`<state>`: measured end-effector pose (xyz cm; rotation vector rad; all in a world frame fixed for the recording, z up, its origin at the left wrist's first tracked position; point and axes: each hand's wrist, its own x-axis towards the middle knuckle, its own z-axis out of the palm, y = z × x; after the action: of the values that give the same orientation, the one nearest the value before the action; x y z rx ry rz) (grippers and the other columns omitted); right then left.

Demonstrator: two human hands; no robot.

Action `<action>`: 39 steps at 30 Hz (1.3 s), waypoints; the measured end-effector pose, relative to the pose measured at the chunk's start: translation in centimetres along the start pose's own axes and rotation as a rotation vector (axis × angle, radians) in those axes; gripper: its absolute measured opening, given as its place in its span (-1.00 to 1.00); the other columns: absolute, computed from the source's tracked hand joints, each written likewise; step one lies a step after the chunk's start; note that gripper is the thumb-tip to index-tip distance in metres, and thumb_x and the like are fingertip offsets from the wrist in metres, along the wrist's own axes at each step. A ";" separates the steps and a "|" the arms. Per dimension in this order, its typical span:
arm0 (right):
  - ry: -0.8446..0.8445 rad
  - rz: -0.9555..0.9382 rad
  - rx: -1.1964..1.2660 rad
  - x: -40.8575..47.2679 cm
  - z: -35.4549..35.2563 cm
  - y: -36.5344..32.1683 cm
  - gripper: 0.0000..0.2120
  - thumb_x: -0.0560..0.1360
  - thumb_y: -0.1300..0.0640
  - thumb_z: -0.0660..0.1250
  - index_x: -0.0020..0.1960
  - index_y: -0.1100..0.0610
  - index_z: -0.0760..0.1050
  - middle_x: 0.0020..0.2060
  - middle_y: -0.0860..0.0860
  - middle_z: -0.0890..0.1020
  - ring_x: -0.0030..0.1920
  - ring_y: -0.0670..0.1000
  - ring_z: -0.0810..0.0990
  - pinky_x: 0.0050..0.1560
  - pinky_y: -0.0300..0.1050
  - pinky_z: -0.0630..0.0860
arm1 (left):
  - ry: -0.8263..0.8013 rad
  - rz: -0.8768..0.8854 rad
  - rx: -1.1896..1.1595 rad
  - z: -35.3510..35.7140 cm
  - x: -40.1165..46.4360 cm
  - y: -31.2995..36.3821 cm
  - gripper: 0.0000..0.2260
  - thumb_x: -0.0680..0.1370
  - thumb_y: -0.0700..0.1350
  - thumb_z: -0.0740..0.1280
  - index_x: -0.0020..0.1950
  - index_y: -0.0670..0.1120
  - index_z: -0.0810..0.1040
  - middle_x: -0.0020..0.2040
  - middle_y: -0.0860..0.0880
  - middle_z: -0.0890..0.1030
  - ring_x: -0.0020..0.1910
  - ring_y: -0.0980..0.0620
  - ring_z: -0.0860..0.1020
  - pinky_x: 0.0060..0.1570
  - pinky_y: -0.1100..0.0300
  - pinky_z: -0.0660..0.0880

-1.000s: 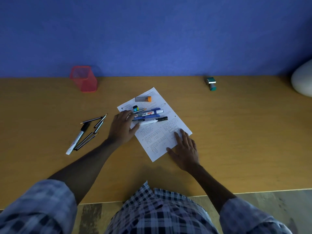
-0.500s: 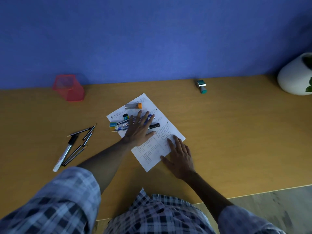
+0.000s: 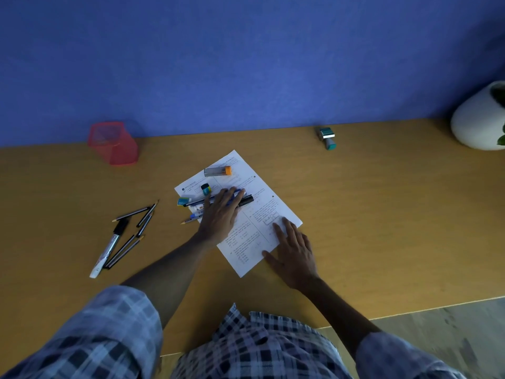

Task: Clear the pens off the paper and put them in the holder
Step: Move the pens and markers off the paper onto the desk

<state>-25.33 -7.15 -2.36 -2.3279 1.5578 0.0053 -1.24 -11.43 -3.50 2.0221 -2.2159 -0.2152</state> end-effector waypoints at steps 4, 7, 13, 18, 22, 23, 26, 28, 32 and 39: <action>-0.001 0.001 0.000 0.0 0.1 0.0 -0.26 0.54 -0.35 0.05 0.58 -0.02 -0.04 0.60 0.03 -0.06 0.59 0.09 0.00 0.57 0.08 0.03 | 0.003 -0.050 -0.029 0.0 -1.3 -0.8 -0.57 0.68 -0.06 0.14 0.55 -0.01 0.24 0.52 -0.05 0.34 0.51 -0.10 0.28 0.43 -0.25 0.21; 0.000 0.002 -0.012 0.2 0.3 0.0 -0.26 0.54 -0.36 0.03 0.58 -0.02 -0.04 0.60 0.03 -0.06 0.59 0.09 0.00 0.56 0.10 0.05 | 0.032 -0.114 -0.054 0.0 -2.4 -1.2 -0.58 0.67 -0.06 0.15 0.54 -0.01 0.26 0.51 -0.03 0.35 0.52 -0.07 0.27 0.45 -0.22 0.18; 0.018 -0.002 -0.004 0.1 0.6 0.1 -0.26 0.54 -0.36 0.03 0.58 0.00 0.00 0.59 0.05 -0.01 0.58 0.10 0.04 0.55 0.12 0.08 | 0.123 -0.190 -0.099 -0.5 -4.6 -2.7 -0.61 0.64 -0.09 0.22 0.48 -0.05 0.35 0.44 -0.07 0.43 0.47 -0.08 0.34 0.41 -0.18 0.21; 0.027 -0.003 -0.011 0.0 0.5 0.0 -0.26 0.54 -0.35 0.03 0.58 0.01 0.01 0.59 0.06 0.01 0.58 0.11 0.07 0.54 0.13 0.10 | 0.139 -0.268 -0.077 -0.8 -6.4 -4.4 -0.59 0.63 -0.11 0.26 0.48 -0.05 0.35 0.45 -0.07 0.43 0.47 -0.11 0.35 0.33 -0.17 0.29; 0.028 -0.001 -0.019 -0.1 0.4 0.0 -0.26 0.54 -0.34 0.04 0.58 0.02 0.00 0.59 0.06 0.00 0.58 0.10 0.06 0.55 0.10 0.08 | 0.156 -0.339 -0.085 -1.0 -7.5 -5.8 -0.60 0.64 -0.09 0.24 0.48 -0.05 0.34 0.45 -0.06 0.41 0.48 -0.09 0.32 0.32 -0.15 0.26; 0.028 -0.002 -0.018 -0.1 0.4 0.0 -0.26 0.54 -0.34 0.05 0.58 0.02 0.00 0.59 0.06 0.00 0.58 0.10 0.06 0.55 0.10 0.08 | 0.162 -0.356 -0.090 -1.0 -7.7 -6.1 -0.61 0.64 -0.09 0.23 0.48 -0.05 0.35 0.46 -0.06 0.41 0.49 -0.08 0.31 0.33 -0.15 0.25; 0.040 -0.004 0.003 -0.1 0.2 -0.2 -0.27 0.55 -0.32 0.09 0.58 0.03 0.04 0.59 0.07 0.02 0.57 0.12 0.09 0.54 0.13 0.09 | 0.177 -0.422 -0.107 -1.2 -8.2 -6.5 -0.61 0.65 -0.05 0.21 0.49 -0.06 0.34 0.47 -0.04 0.39 0.50 -0.08 0.28 0.36 -0.19 0.21; 0.040 -0.002 0.010 -0.1 0.2 -0.3 -0.27 0.55 -0.31 0.11 0.58 0.04 0.04 0.59 0.07 0.03 0.57 0.13 0.09 0.54 0.13 0.09 | 0.185 -0.475 -0.115 -1.4 -8.5 -6.7 -0.59 0.66 -0.05 0.20 0.51 -0.06 0.32 0.48 -0.06 0.38 0.51 -0.10 0.26 0.39 -0.22 0.19; 0.028 0.008 -0.016 -0.1 0.2 -0.3 -0.26 0.54 -0.34 0.06 0.58 0.02 0.00 0.59 0.06 -0.01 0.58 0.11 0.05 0.55 0.12 0.08 | 0.189 -0.504 -0.128 -1.8 -9.0 -7.2 -0.56 0.66 -0.05 0.19 0.54 -0.04 0.27 0.50 -0.08 0.36 0.51 -0.11 0.25 0.43 -0.19 0.14; 0.048 -0.011 -0.020 -0.2 0.2 -0.2 -0.28 0.55 -0.31 0.09 0.57 0.06 0.08 0.58 0.10 0.06 0.56 0.14 0.12 0.52 0.10 0.11 | 0.224 -0.557 -0.109 -2.3 -9.7 -8.7 -0.57 0.65 -0.04 0.21 0.52 -0.08 0.32 0.50 -0.09 0.37 0.51 -0.12 0.27 0.46 -0.22 0.08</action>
<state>-25.17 -6.88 -2.47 -2.3684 1.5748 -0.0387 8.58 -2.56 -2.96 2.4140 -1.4447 -0.1480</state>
